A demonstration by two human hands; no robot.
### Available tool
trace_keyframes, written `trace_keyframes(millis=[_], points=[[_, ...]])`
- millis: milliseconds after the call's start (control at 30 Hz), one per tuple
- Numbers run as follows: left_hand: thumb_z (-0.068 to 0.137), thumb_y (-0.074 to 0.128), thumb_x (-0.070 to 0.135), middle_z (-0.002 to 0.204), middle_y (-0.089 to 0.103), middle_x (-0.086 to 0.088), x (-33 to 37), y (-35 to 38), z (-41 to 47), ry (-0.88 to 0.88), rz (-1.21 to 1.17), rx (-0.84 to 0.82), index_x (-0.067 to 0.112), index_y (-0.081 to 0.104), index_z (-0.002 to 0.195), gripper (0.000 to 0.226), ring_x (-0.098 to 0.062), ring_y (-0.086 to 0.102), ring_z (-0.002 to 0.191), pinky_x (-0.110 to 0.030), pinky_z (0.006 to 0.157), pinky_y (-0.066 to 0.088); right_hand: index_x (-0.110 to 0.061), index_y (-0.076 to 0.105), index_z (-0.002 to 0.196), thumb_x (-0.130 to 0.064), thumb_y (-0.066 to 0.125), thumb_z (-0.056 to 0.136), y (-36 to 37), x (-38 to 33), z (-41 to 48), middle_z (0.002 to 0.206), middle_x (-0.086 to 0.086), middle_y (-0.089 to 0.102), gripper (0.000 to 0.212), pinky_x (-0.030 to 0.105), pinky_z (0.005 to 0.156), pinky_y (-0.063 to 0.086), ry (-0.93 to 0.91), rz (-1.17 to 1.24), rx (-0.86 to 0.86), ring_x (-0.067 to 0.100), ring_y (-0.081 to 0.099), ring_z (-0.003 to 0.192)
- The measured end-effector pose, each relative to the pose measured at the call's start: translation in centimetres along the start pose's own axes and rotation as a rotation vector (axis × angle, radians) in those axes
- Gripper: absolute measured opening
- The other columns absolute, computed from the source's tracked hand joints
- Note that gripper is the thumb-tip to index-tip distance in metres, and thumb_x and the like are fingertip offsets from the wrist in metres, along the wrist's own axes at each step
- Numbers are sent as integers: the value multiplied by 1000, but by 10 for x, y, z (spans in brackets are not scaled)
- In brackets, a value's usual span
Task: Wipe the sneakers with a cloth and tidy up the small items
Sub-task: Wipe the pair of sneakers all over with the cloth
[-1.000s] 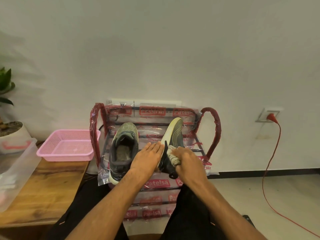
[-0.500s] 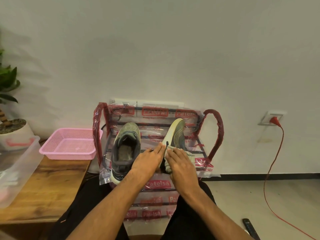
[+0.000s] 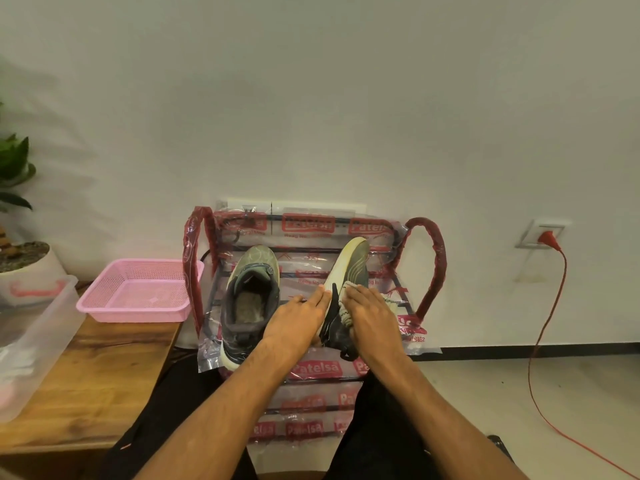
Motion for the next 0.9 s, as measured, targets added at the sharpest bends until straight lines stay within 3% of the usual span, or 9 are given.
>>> trace_keyframes(millis=[167,333,533,633,767,900], points=[[87,70,22,163,7,-7,6,0,1,16,50,22,12,4,155,95,-33,32,140,-40,112,34,-7,73,108,-13,97,38,7,-6,-26,111,10,71,74,35,100,35,-8,51,-3,22,67,106],[85,72,22,163,8,-7,4,6,4,-10,68,18,13,4,154,98,-33,30,142,-41,111,35,-9,73,109,-14,96,43,6,2,-18,112,10,71,71,36,103,36,0,8,36,23,66,109],[87,69,16,163,7,-11,-2,9,8,12,99,32,10,1,154,96,-25,23,146,-37,121,18,-2,72,108,-13,96,44,8,-21,-19,111,14,70,69,42,98,49,-23,53,29,27,67,107],[88,68,16,162,7,-13,0,11,8,31,114,52,9,1,154,94,-23,16,148,-37,122,11,-5,71,111,-17,95,49,5,-13,-19,114,12,70,67,39,101,45,-15,21,38,26,65,109],[89,66,17,162,7,-12,0,11,9,34,118,62,8,2,154,92,-23,11,149,-38,123,8,-3,57,132,-16,76,79,3,-8,-3,135,13,57,57,39,115,29,0,5,14,27,49,129],[90,65,15,162,8,-12,-2,12,9,38,125,62,8,2,154,91,-23,9,150,-38,123,7,-4,72,110,-16,94,52,7,-21,-20,113,13,70,63,38,101,45,-17,17,10,25,66,108]])
Point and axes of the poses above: each hand's wrist, its own z-axis towards the middle knuckle, its own y-axis out of the palm, x = y × z, the point moved 9 cm from there along z, towards the middle knuckle
